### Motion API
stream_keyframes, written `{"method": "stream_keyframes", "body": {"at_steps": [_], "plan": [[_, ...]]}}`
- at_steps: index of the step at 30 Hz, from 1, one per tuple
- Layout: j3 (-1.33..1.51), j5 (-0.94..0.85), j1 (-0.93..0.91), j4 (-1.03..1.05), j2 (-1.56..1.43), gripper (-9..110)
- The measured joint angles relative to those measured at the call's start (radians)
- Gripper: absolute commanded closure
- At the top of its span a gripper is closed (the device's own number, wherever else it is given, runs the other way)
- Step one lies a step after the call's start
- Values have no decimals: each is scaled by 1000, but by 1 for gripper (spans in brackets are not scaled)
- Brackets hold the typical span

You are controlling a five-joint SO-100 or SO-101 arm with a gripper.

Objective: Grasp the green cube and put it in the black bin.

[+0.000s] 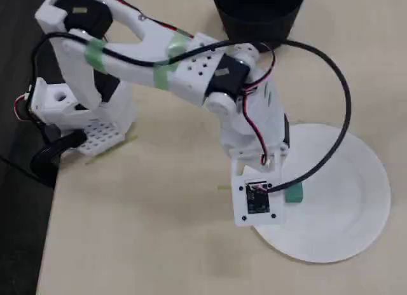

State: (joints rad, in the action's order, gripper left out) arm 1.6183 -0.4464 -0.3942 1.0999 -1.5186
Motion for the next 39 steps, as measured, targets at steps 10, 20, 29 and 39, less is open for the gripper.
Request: {"method": "stream_keyframes", "body": {"at_steps": [10, 20, 29, 39], "plan": [[-3, 18, -14, -89, 28, 81], [-18, 34, -15, -149, 135, 77], [-18, 43, -61, -150, 167, 74], [-78, 25, -66, -150, 229, 75]]}}
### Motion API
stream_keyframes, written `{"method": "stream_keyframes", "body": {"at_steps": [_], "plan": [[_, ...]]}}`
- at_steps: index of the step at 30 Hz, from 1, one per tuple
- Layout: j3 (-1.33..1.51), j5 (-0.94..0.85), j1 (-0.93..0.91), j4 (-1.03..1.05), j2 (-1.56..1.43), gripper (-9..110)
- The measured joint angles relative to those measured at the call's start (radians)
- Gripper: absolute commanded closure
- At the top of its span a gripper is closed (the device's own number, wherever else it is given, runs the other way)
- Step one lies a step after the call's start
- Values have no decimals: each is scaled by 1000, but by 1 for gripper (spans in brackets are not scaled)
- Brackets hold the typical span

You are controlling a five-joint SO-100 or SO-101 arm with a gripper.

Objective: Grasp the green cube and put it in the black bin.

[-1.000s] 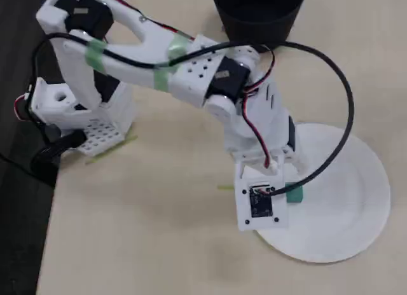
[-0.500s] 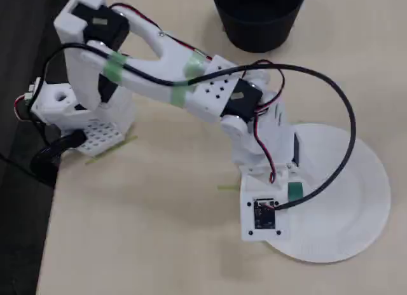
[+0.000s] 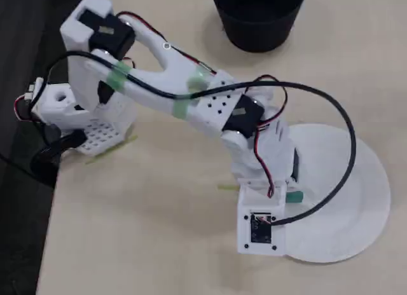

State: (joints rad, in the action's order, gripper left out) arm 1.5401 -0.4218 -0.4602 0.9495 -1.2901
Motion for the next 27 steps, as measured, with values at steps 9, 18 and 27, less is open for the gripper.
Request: {"method": "stream_keyframes", "body": {"at_steps": [9, 18, 27], "plan": [[-69, -34, 8, 0, 61, 76], [-94, -48, 25, 0, 104, 77], [-130, -28, 31, 3, 140, 94]]}}
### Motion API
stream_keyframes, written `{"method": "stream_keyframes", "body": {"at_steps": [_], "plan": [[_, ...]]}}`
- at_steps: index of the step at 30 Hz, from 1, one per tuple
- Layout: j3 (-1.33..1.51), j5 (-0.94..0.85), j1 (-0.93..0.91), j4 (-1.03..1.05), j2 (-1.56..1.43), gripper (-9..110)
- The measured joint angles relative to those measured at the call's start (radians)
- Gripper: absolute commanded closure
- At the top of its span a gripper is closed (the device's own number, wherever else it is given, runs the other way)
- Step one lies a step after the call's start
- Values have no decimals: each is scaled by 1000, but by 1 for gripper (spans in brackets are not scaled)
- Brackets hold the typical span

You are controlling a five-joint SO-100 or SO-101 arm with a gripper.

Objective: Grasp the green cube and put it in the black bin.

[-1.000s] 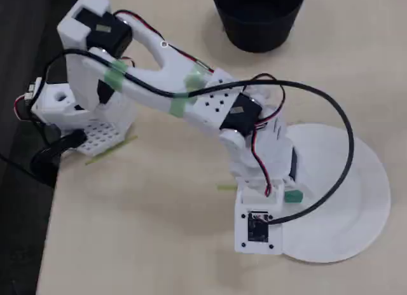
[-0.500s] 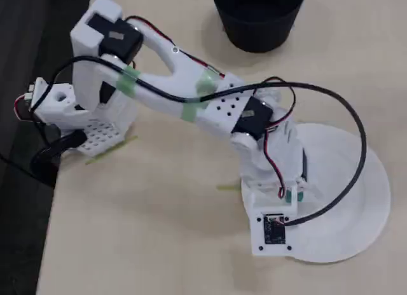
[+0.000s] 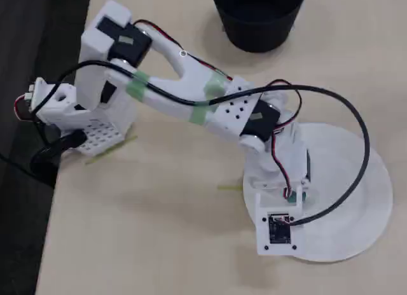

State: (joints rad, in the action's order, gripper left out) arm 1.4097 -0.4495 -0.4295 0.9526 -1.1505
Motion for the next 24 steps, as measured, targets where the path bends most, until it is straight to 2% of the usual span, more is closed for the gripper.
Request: {"method": "stream_keyframes", "body": {"at_steps": [3, 10, 14, 19, 24], "plan": [[-3, -2, 0, 0, 2, 101], [-21, -2, 0, 25, 2, 102], [-91, -2, 14, 109, 5, 102], [-313, 32, 41, 336, 6, 102], [-710, 137, 84, 706, 17, 102]]}}
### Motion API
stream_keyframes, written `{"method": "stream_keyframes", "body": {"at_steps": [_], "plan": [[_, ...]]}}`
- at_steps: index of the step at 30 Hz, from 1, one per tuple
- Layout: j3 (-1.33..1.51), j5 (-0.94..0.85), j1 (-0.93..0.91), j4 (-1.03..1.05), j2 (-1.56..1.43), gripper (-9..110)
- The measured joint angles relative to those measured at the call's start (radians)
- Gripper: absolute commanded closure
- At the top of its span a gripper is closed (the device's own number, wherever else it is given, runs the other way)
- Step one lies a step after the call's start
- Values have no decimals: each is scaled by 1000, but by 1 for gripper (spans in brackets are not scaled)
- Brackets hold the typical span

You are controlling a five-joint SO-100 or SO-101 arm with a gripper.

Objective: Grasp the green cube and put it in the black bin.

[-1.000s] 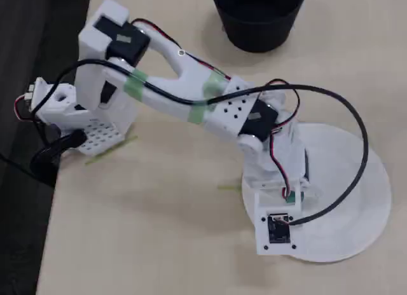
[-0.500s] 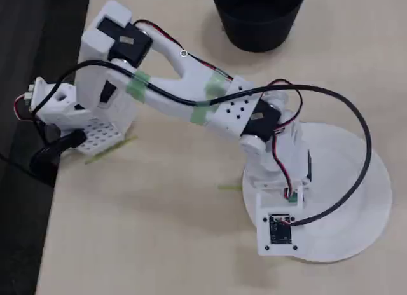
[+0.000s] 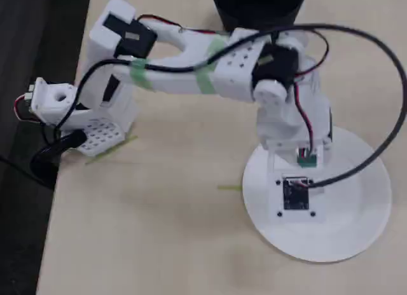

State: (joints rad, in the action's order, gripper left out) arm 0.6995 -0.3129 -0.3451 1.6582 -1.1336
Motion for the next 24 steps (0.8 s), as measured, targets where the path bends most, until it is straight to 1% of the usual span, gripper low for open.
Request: {"method": "stream_keyframes", "body": {"at_steps": [2, 4, 8, 11, 14, 18, 24], "plan": [[-121, 78, 21, 126, -25, 102], [-104, 152, 54, 164, -126, 102], [149, 267, 183, 192, -373, 102], [275, 330, 325, 196, -457, 102], [339, 380, 494, 196, -472, 102], [342, 422, 704, 190, -465, 102], [342, 445, 864, 147, -420, 102]]}}
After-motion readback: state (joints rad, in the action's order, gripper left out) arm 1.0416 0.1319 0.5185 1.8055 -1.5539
